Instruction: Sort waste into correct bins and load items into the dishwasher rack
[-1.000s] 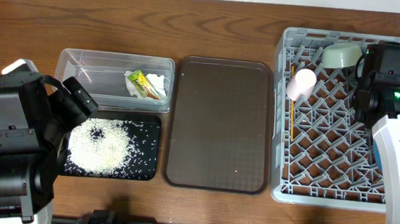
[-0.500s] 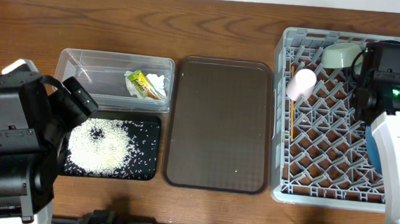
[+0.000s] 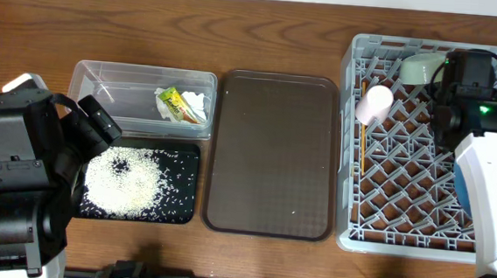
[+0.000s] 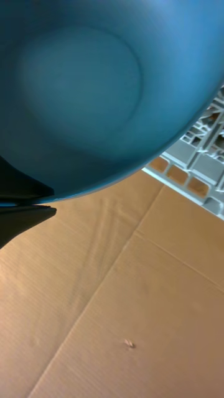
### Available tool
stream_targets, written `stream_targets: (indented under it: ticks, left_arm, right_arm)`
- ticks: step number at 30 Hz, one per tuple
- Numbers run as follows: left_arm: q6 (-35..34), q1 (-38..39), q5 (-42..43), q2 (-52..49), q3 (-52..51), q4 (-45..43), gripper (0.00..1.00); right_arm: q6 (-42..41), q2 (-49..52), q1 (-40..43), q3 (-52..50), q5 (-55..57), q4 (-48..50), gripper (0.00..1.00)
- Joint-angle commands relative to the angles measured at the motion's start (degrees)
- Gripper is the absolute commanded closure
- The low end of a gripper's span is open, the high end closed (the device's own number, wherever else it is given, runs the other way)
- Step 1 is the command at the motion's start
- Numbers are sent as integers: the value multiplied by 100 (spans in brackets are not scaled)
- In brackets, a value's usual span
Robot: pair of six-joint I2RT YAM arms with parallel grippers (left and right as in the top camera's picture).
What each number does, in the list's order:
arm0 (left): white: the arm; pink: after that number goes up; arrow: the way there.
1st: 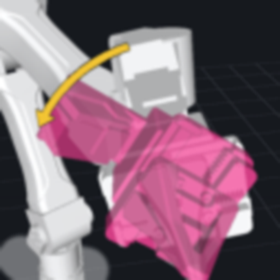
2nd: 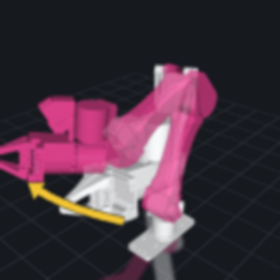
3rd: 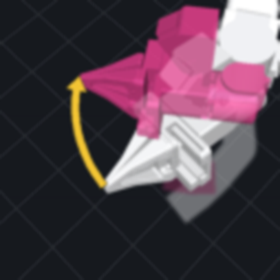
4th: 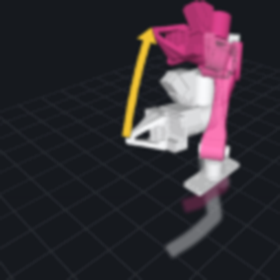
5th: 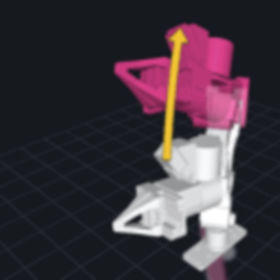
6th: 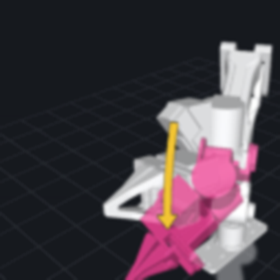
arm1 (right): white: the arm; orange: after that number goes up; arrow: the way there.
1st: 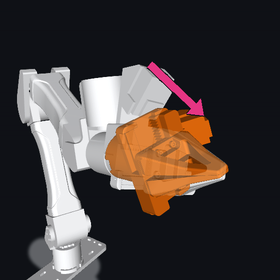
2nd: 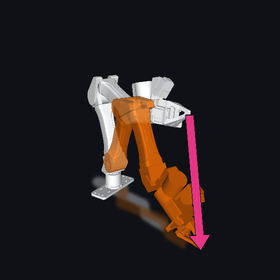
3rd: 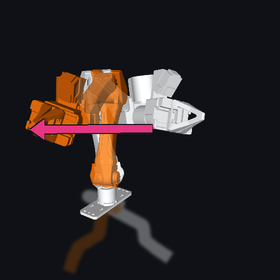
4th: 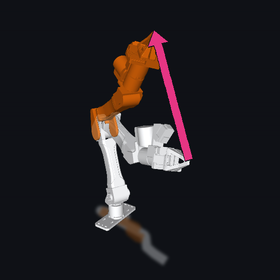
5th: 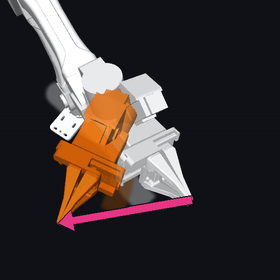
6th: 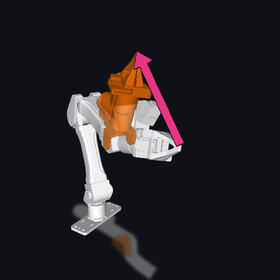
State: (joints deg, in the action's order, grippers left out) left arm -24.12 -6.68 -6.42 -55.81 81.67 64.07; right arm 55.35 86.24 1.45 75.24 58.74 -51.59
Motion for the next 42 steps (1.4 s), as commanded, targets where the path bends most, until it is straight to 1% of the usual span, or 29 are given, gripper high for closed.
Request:
stream_targets:
  ticks: [1, 5, 8, 10, 13, 21, 27, 30, 34, 35, 38, 40, 42]
  left_arm:
    - [52, -26, -72, 9, 92, -2, 6]
    - [52, -26, -72, 9, 92, -2, 6]
    - [52, -26, -72, 9, 92, -4, 6]
    - [52, -26, -72, 9, 92, -4, 6]
    - [52, -26, -72, 9, 92, -2, 6]
    - [52, -26, -72, 9, 92, -4, 6]
    - [52, -26, -72, 9, 92, -2, 6]
    - [52, -26, -72, 9, 92, -2, 6]
    - [52, -26, -72, 9, 92, -2, 6]
    - [52, -26, -72, 9, 92, -4, 6]
    - [52, -26, -72, 9, 92, -4, 6]
    - [50, -26, -72, 9, 92, -2, 6]
    - [52, -26, -72, 9, 92, -2, 6]
  right_arm:
    - [79, 72, -201, 72, -26, -2, 99]
    - [-166, 72, -378, 72, -28, -4, 98]
    - [-540, 72, -455, 72, -33, -7, 97]
    - [-772, 72, -459, 72, -74, -15, 94]
    - [-1119, 72, -459, 72, -258, -90, 93]
    - [-2389, 72, -487, 72, -1541, -479, 93]
    - [-3399, 72, -490, 72, -2437, -527, 91]
    - [-3589, 72, -490, 72, -2894, -529, 88]
    - [-3613, 72, -490, 72, -3571, -527, 84]
    - [-3613, 72, -490, 72, -3738, -525, 81]
    - [-3613, 72, -490, 72, -4179, -525, 68]
    - [-3613, 72, -490, 72, -4424, -525, 63]
    - [-3613, 72, -490, 72, -4682, -522, 60]
